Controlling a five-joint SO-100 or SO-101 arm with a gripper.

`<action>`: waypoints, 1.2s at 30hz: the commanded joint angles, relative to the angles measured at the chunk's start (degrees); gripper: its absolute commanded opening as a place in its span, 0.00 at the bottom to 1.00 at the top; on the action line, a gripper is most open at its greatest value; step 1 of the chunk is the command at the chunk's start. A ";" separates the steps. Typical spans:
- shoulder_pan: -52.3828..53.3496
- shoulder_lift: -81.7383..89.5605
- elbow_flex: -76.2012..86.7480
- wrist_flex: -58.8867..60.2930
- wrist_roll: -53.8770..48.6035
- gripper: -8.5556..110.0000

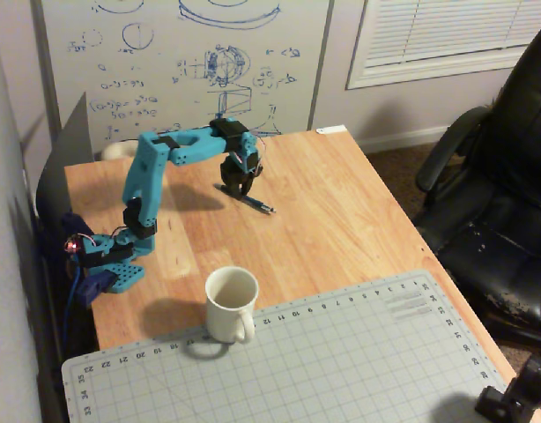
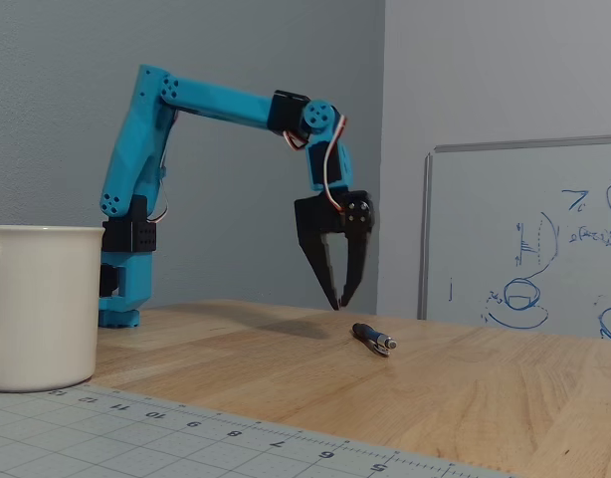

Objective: Touch the pen.

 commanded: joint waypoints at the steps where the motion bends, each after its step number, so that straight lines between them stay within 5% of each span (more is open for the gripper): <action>1: 0.35 0.18 -7.56 -1.05 -0.44 0.08; 36: 0.35 -7.47 -9.14 -11.34 0.00 0.08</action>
